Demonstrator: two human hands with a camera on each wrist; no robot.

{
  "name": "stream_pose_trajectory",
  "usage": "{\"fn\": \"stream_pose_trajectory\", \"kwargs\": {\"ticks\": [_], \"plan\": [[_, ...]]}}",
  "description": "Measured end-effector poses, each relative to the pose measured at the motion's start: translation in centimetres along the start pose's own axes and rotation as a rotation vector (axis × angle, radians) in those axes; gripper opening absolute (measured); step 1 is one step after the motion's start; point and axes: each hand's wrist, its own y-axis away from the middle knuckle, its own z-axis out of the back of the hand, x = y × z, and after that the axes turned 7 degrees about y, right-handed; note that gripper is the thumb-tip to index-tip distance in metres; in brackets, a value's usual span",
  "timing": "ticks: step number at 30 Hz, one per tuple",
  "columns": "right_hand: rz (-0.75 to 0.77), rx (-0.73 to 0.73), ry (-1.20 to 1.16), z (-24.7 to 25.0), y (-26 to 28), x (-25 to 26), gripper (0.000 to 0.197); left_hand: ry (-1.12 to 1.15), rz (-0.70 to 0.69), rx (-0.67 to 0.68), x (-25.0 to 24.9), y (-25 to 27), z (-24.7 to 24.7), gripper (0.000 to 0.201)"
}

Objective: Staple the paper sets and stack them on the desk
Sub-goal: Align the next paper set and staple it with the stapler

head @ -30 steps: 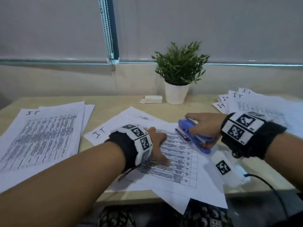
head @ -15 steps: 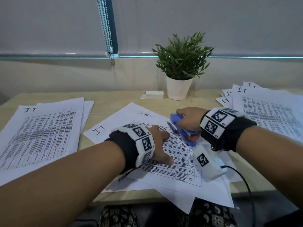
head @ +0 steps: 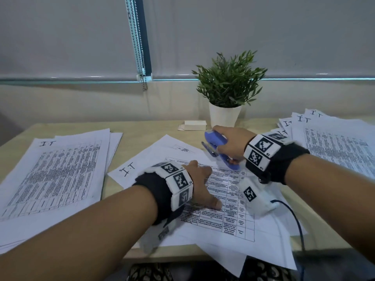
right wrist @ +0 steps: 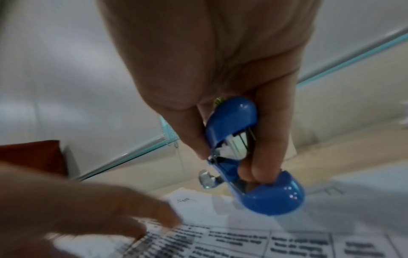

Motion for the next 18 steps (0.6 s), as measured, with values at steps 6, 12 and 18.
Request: {"fn": "stream_pose_trajectory", "kwargs": {"ticks": [6, 12, 18], "plan": [[0.152, -0.155, 0.17, 1.6, 3.3, 0.3, 0.065, 0.729, 0.1, -0.404, 0.7, -0.2, 4.2, 0.086], [0.275, -0.301, 0.164, 2.4, 5.6, 2.0, 0.062, 1.038, -0.053, -0.302, 0.8, 0.3, 5.4, 0.013], [0.319, -0.258, 0.26, 2.6, 6.7, 1.3, 0.066, 1.084, -0.084, -0.151, 1.7, 0.8, 5.9, 0.017]]}}
